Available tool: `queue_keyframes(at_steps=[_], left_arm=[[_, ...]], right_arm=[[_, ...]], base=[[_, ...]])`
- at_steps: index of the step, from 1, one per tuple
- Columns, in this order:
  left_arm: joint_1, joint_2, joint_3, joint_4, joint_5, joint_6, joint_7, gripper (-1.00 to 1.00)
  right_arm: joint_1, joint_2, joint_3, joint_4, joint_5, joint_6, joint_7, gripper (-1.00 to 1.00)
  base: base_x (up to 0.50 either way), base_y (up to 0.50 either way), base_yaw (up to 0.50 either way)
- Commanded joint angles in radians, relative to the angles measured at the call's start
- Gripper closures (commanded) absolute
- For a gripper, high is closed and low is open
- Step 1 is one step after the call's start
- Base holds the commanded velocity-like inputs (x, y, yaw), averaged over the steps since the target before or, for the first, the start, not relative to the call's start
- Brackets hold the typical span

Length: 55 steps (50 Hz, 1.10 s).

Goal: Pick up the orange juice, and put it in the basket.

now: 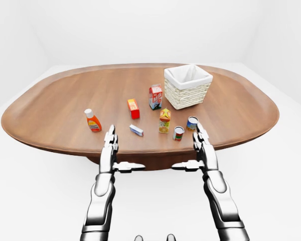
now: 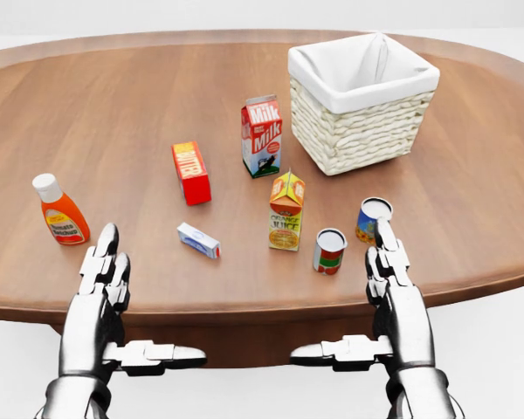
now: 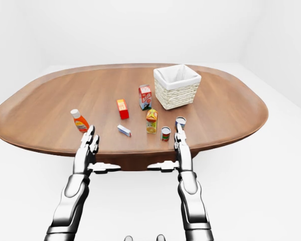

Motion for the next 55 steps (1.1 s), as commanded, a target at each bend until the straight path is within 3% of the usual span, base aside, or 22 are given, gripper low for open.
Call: queue_keyframes(at_steps=[1,12,13,15,23,24,26,27,29,30,31,34,36,37,38,39,41,44,48,50,52,55], left_arm=[[-0.038,0.019,0.034,0.086,-0.017,-0.045,-0.027,-1.00],[-0.008,0.015,0.024,0.007,-0.014,0.009,-0.025,-1.00],[-0.004,0.013,0.023,-0.024,-0.019,0.029,-0.027,-1.00],[0.003,0.009,0.020,-0.085,-0.027,0.102,-0.020,-1.00],[-0.003,0.002,0.033,-0.164,-0.060,0.102,-0.002,-1.00],[-0.022,0.006,0.056,-0.288,-0.109,0.102,0.010,-1.00],[-0.024,0.009,0.056,-0.296,-0.115,0.102,0.013,-1.00],[-0.020,0.056,0.048,-0.414,-0.093,0.102,-0.005,-1.00],[-0.038,0.000,0.104,-0.479,-0.149,0.102,0.051,-1.00],[-0.030,-0.002,0.105,-0.506,-0.172,0.102,0.056,-1.00],[-0.028,0.004,0.097,-0.536,-0.176,0.102,0.066,-1.00],[-0.062,0.029,0.090,-0.651,-0.171,0.102,0.118,-1.00],[-0.092,0.042,0.103,-0.694,-0.176,0.102,0.114,-1.00],[-0.119,0.065,0.113,-0.763,-0.218,0.102,0.077,-1.00],[-0.127,0.079,0.118,-0.821,-0.200,0.102,0.085,-1.00],[-0.105,0.084,0.123,-0.837,-0.192,0.102,0.056,-1.00],[-0.094,0.081,0.150,-0.867,-0.165,0.102,0.067,-1.00],[-0.091,0.045,0.204,-0.957,-0.225,0.102,0.066,-1.00],[-0.110,0.015,0.279,-0.993,-0.320,0.102,0.146,-1.00],[-0.090,0.061,0.298,-1.050,-0.373,0.102,0.153,-1.00],[-0.085,0.078,0.331,-1.073,-0.433,0.102,0.171,-1.00],[-0.080,0.120,0.375,-1.075,-0.576,0.102,0.311,-1.00]], right_arm=[[-0.002,-0.013,-0.023,0.013,0.013,-0.009,0.030,-1.00],[0.002,-0.014,-0.027,-0.001,0.014,-0.004,0.031,-1.00],[0.001,-0.015,-0.029,-0.005,0.015,-0.001,0.031,-1.00],[-0.005,-0.016,-0.033,-0.005,0.011,0.000,0.024,-1.00],[-0.011,-0.013,-0.032,-0.038,0.019,-0.002,0.022,-1.00],[-0.025,-0.001,-0.040,-0.019,-0.014,-0.058,-0.046,-1.00],[-0.026,-0.003,-0.038,-0.018,-0.013,-0.062,-0.053,-1.00],[-0.037,-0.001,-0.037,-0.009,-0.014,-0.057,-0.067,-1.00],[-0.035,0.007,-0.042,-0.039,0.044,-0.056,-0.060,-1.00],[-0.030,0.007,-0.037,-0.059,0.067,-0.074,-0.045,-1.00],[-0.026,0.005,-0.033,-0.074,0.053,-0.086,-0.058,-1.00],[-0.011,-0.003,-0.023,-0.153,0.030,-0.073,-0.064,-1.00],[-0.009,-0.006,-0.020,-0.182,0.015,-0.081,-0.057,-1.00],[-0.006,-0.008,-0.020,-0.203,-0.001,-0.060,-0.063,-1.00],[-0.006,-0.011,-0.023,-0.226,-0.016,-0.020,-0.070,-1.00],[-0.008,-0.009,-0.029,-0.243,-0.004,-0.003,-0.065,-1.00],[-0.006,-0.003,-0.037,-0.257,0.030,0.006,-0.053,-1.00],[0.005,-0.002,-0.025,-0.271,0.014,0.003,-0.055,-1.00],[0.021,0.003,-0.011,-0.316,0.015,0.026,-0.050,-1.00],[0.029,0.003,-0.002,-0.341,0.002,0.035,-0.048,-1.00],[0.036,0.004,0.006,-0.366,-0.008,0.051,-0.045,-1.00],[0.042,0.004,0.017,-0.403,-0.023,0.082,-0.039,-1.00]], base=[[0.00,0.00,0.00],[0.00,0.00,0.00],[0.00,0.00,0.00],[0.00,0.00,0.00],[0.00,0.00,0.00],[0.00,0.00,0.00],[0.00,0.00,0.00],[0.00,0.00,0.00],[0.00,0.00,0.00],[0.00,0.00,0.00],[0.00,0.00,0.00],[0.00,0.00,0.00],[0.00,0.00,0.00],[0.00,0.00,0.00],[0.00,0.00,0.00],[0.00,0.00,0.00],[0.00,0.00,0.00],[0.00,0.00,0.00],[0.00,0.00,0.00],[0.00,0.00,0.00],[0.00,0.00,0.00],[0.00,0.00,0.00]])
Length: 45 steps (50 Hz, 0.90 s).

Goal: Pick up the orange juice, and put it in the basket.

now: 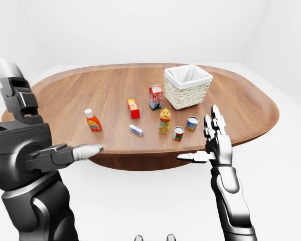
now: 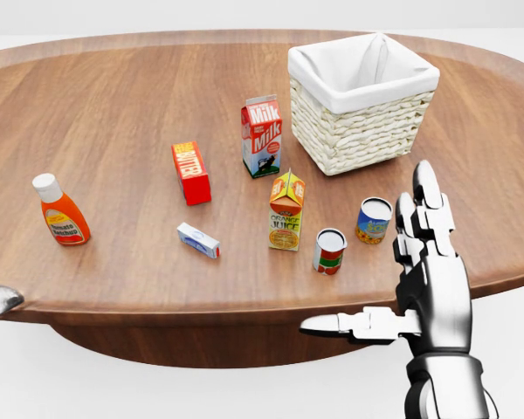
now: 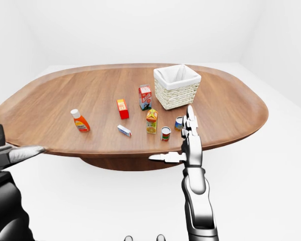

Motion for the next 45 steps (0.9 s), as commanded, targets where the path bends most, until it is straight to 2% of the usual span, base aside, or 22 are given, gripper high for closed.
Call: queue_keyframes(at_steps=[1,2,3,4,5,6,7,8,13,14,15,16,17,20,21,26,27,34,45], left_arm=[[0.006,0.069,0.155,-0.170,-0.310,0.000,0.221,-1.00],[0.009,0.083,0.159,-0.170,-0.320,0.000,0.242,-1.00],[0.009,0.091,0.157,-0.165,-0.310,0.000,0.244,-1.00],[0.018,0.116,0.144,-0.167,-0.309,0.000,0.209,-1.00],[0.024,0.105,0.136,-0.169,-0.287,0.000,0.203,-1.00],[0.029,0.103,0.130,-0.170,-0.275,0.000,0.192,-1.00],[0.030,0.095,0.130,-0.170,-0.267,0.000,0.184,-1.00],[0.028,0.092,0.129,-0.170,-0.259,0.000,0.175,-1.00],[0.024,0.080,0.115,-0.159,-0.195,0.000,0.134,-1.00],[0.019,0.080,0.117,-0.162,-0.189,0.000,0.123,-1.00],[0.017,0.074,0.120,-0.164,-0.183,0.000,0.119,-1.00],[0.013,0.071,0.121,-0.164,-0.176,0.000,0.113,-1.00],[0.014,0.072,0.119,-0.167,-0.173,0.000,0.101,-1.00],[0.028,0.072,0.108,-0.170,-0.157,0.000,0.097,-1.00],[0.029,0.068,0.108,-0.170,-0.154,0.000,0.092,-1.00],[0.030,0.059,0.111,-0.170,-0.156,0.000,0.081,-1.00],[0.026,0.058,0.113,-0.170,-0.156,0.000,0.079,-1.00],[0.030,0.049,0.108,-0.170,-0.142,0.000,0.067,-1.00],[0.029,0.044,0.109,-0.170,-0.131,0.000,0.060,-1.00]], right_arm=[[0.029,0.003,0.034,-0.124,-0.040,0.071,0.009,-1.00],[0.030,0.003,0.038,-0.126,-0.051,0.071,0.010,-1.00],[0.032,0.000,0.044,-0.128,-0.071,0.057,0.010,-1.00],[0.037,0.002,0.053,-0.141,-0.086,0.048,0.011,-1.00],[0.037,0.006,0.053,-0.156,-0.100,0.018,0.000,-1.00],[0.038,0.018,0.049,-0.192,-0.081,0.042,-0.008,-1.00],[0.039,0.017,0.052,-0.203,-0.082,0.039,-0.009,-1.00],[0.040,0.012,0.056,-0.209,-0.096,0.021,-0.011,-1.00],[0.042,0.016,0.057,-0.279,-0.085,0.026,-0.012,-1.00],[0.042,0.011,0.062,-0.295,-0.109,0.015,-0.015,-1.00],[0.049,0.013,0.071,-0.322,-0.118,0.040,-0.016,-1.00],[0.054,0.012,0.079,-0.329,-0.129,0.039,-0.014,-1.00],[0.060,0.007,0.090,-0.339,-0.162,0.018,-0.016,-1.00],[0.073,0.014,0.101,-0.377,-0.161,0.044,-0.008,-1.00],[0.069,0.014,0.093,-0.375,-0.187,0.071,-0.023,-1.00],[0.104,0.013,0.081,-0.420,-0.144,0.068,-0.012,-1.00],[0.115,0.012,0.078,-0.427,-0.145,0.057,-0.014,-1.00],[0.170,0.007,0.109,-0.454,-0.171,0.037,0.000,-1.00],[0.164,0.002,0.118,-0.445,-0.198,0.041,0.011,-1.00]], base=[[0.00,0.00,0.00],[0.00,0.00,0.00],[0.00,0.00,0.00],[0.00,0.00,0.00],[0.00,0.00,0.00],[0.00,0.00,0.00],[0.00,0.00,0.00],[0.00,0.00,0.00],[0.00,0.00,0.00],[0.00,0.00,0.00],[0.00,0.00,0.00],[0.00,0.00,0.00],[0.00,0.00,0.00],[0.00,0.00,0.00],[0.00,0.00,0.00],[0.00,0.00,0.00],[0.00,0.00,0.00],[0.00,0.00,0.00],[0.00,0.00,0.00]])
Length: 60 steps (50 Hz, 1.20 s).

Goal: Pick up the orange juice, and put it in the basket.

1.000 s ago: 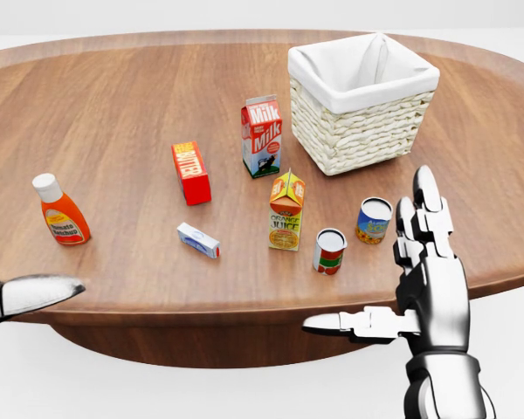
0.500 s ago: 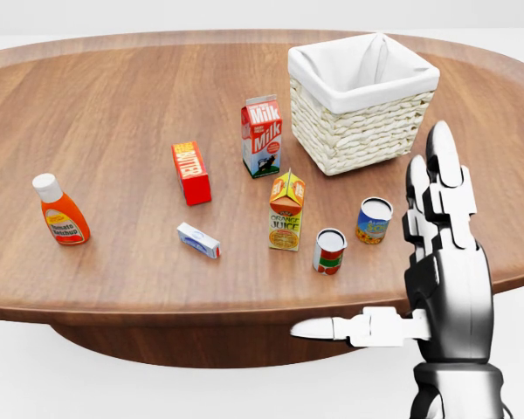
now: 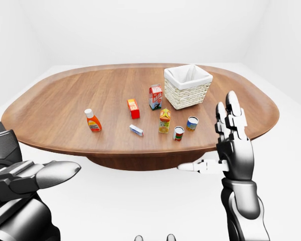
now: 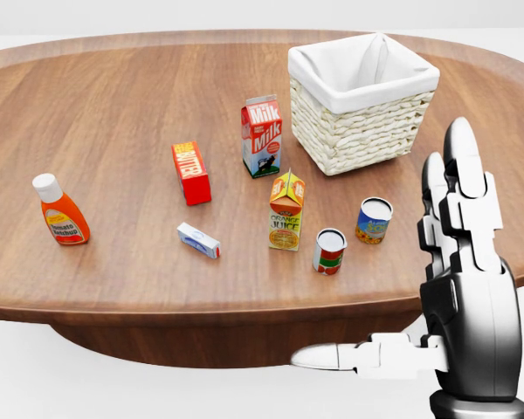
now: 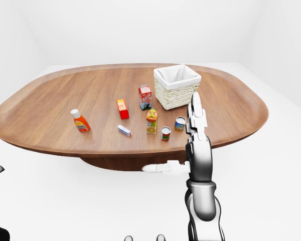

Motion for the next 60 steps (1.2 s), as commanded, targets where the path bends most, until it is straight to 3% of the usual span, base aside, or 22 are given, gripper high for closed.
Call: queue_keyframes(at_steps=[1,20,43,49,60], left_arm=[[0.002,-0.008,0.000,-0.002,0.012,0.000,-0.012,-1.00],[0.003,-0.007,-0.001,-0.002,0.011,0.000,-0.009,-1.00],[0.001,-0.010,0.003,-0.002,0.014,0.000,-0.013,-1.00],[0.001,-0.007,0.003,-0.002,0.008,0.000,-0.007,-1.00],[0.001,-0.008,0.004,-0.002,0.006,0.000,-0.007,-1.00]], right_arm=[[0.021,-0.004,0.015,-0.020,-0.023,-0.002,0.013,-1.00],[0.059,-0.004,-0.004,-0.046,-0.029,-0.021,0.009,-1.00],[0.063,-0.013,0.024,-0.051,-0.072,-0.013,0.024,-1.00],[0.073,-0.015,0.037,-0.030,-0.085,-0.036,0.030,-1.00],[0.073,-0.016,0.044,-0.032,-0.108,-0.025,0.038,-1.00]], base=[[0.00,0.00,0.00],[0.00,-0.01,0.00],[0.12,-0.48,0.00],[0.42,-0.18,0.00],[0.50,-0.09,0.00]])
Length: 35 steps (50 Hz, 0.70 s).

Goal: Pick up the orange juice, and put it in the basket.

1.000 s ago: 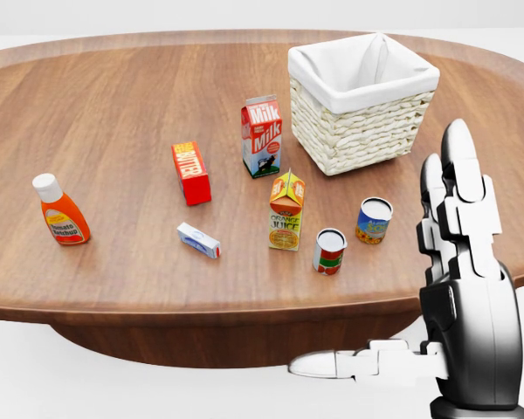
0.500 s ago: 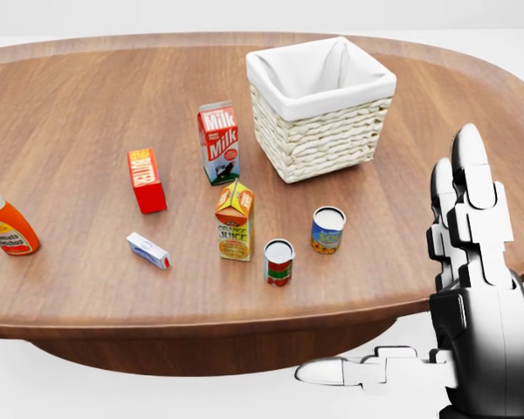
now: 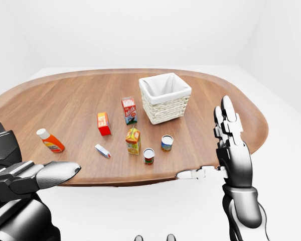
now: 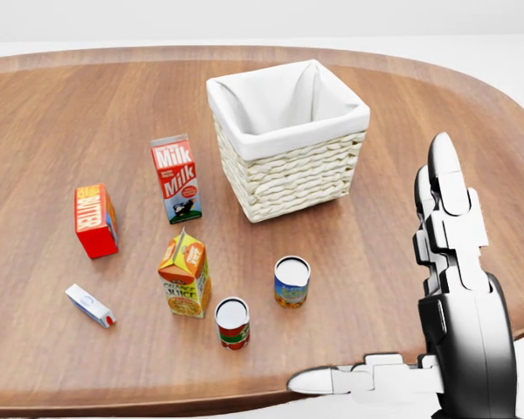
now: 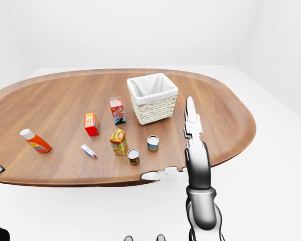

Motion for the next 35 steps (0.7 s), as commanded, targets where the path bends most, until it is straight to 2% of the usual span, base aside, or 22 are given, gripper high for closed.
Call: queue_keyframes(at_steps=[1,11,14,24,35], left_arm=[[-0.001,-0.001,0.001,0.000,0.000,0.000,0.001,-1.00],[0.003,-0.006,0.005,0.000,0.008,0.000,-0.012,-1.00],[0.000,-0.004,0.000,0.000,0.005,0.000,-0.003,-1.00],[0.000,0.002,-0.002,0.000,-0.004,0.000,0.007,-1.00],[0.000,0.002,-0.002,0.000,-0.005,0.000,0.008,-1.00]], right_arm=[[0.004,-0.002,0.013,0.003,-0.022,0.001,0.009,-1.00],[0.006,-0.002,0.017,-0.003,-0.022,0.005,0.010,-1.00],[0.010,-0.004,0.021,0.002,-0.024,-0.002,0.009,-1.00],[0.009,-0.007,0.031,0.011,-0.034,0.005,0.014,-1.00],[0.019,-0.020,0.072,0.060,-0.071,0.012,0.030,-1.00]], base=[[0.50,-0.05,0.00],[0.50,-0.05,0.00],[0.50,-0.05,0.00],[0.50,-0.05,0.00],[0.50,-0.03,0.00]])
